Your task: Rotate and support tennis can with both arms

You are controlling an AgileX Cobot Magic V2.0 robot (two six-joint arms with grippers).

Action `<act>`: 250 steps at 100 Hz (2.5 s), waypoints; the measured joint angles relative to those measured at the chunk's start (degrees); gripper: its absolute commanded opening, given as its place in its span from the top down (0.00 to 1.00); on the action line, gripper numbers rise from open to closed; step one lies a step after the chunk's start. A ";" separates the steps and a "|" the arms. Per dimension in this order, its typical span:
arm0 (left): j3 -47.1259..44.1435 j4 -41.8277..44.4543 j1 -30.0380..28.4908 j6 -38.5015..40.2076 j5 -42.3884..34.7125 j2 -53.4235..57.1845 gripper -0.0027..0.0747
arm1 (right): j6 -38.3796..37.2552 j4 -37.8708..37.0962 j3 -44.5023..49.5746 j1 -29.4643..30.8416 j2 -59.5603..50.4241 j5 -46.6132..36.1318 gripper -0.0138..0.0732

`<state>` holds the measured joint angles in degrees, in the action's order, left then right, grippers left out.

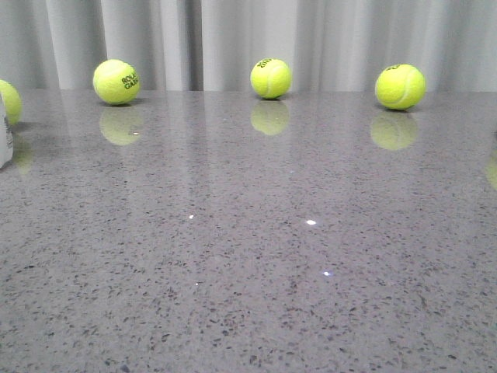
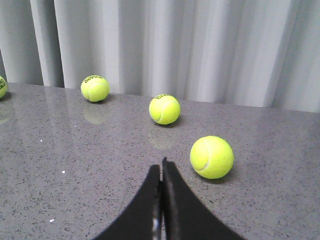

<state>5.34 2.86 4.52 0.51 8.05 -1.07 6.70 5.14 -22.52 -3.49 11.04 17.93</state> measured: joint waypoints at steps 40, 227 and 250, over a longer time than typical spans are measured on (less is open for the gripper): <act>-5.14 0.82 -0.96 0.00 -4.06 1.30 0.99 | 0.00 0.00 0.00 0.00 0.00 0.00 0.92; -5.14 1.08 -0.96 0.00 -5.63 1.30 0.99 | -12.59 -8.22 20.28 0.00 -11.56 -13.36 0.92; -5.14 1.08 -0.96 0.00 -5.63 1.30 0.99 | -12.85 -8.22 24.10 0.00 -11.65 -19.51 0.92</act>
<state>0.20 3.94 3.57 0.51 2.42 0.23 -6.15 -3.08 1.59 -3.49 -0.61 -1.57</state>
